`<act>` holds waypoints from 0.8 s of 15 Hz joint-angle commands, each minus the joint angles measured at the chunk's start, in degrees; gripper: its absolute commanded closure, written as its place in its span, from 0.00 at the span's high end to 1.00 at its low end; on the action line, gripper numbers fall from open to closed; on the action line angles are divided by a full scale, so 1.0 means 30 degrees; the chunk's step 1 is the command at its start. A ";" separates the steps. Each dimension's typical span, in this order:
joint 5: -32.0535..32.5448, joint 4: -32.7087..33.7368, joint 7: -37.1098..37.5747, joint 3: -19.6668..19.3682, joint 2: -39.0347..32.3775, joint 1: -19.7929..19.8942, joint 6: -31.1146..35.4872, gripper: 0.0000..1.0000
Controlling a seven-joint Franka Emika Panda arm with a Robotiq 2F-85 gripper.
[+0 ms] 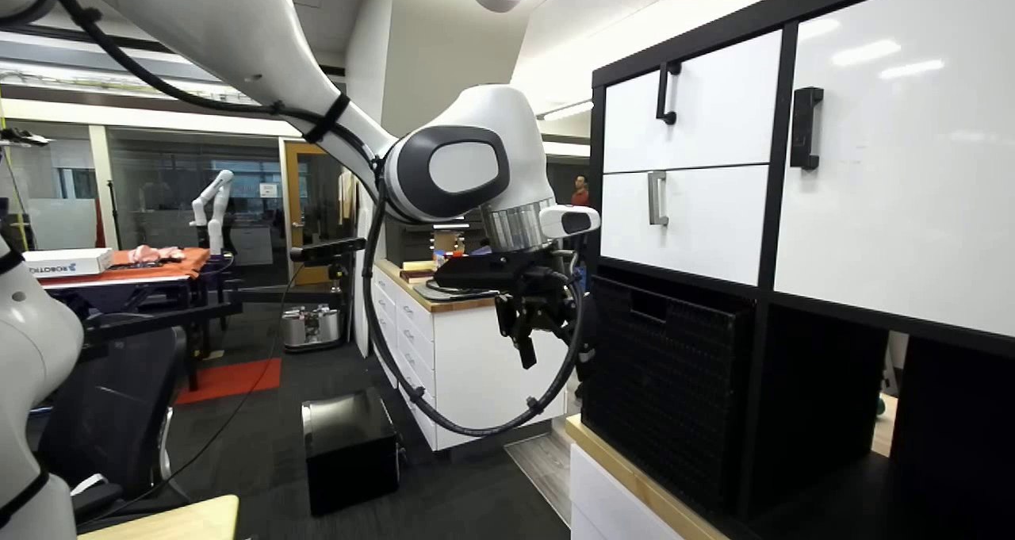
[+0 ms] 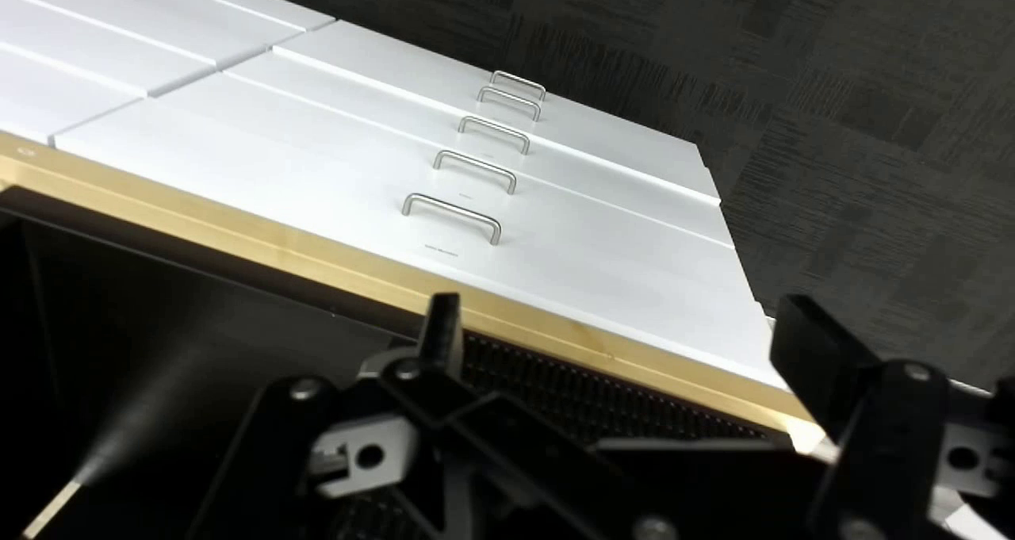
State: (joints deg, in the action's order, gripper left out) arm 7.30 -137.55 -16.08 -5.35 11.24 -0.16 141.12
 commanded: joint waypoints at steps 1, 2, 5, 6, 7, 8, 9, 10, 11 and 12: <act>-0.0904 0.1343 -0.1114 0.0291 -0.0931 -0.0235 0.0165 1.00; -0.0403 0.0733 -0.0492 0.0383 -0.0557 0.0056 0.0058 1.00; -0.0549 0.1152 -0.0571 0.0528 -0.0846 -0.0021 0.0055 1.00; -0.0552 0.1155 -0.0580 0.0528 -0.0848 -0.0021 0.0055 1.00; -0.0553 0.1155 -0.0585 0.0528 -0.0847 -0.0021 0.0055 1.00; -0.0554 0.1155 -0.0591 0.0529 -0.0848 -0.0022 0.0055 1.00; -0.0555 0.1155 -0.0596 0.0528 -0.0848 -0.0022 0.0055 1.00; -0.0555 0.1155 -0.0598 0.0528 -0.0848 -0.0021 0.0055 1.00; -0.0556 0.1156 -0.0601 0.0528 -0.0848 -0.0022 0.0055 1.00; -0.0556 0.1155 -0.0603 0.0528 -0.0849 -0.0022 0.0055 1.00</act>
State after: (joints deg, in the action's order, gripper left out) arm 5.73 -134.18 -17.87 -4.29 8.68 -0.73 141.44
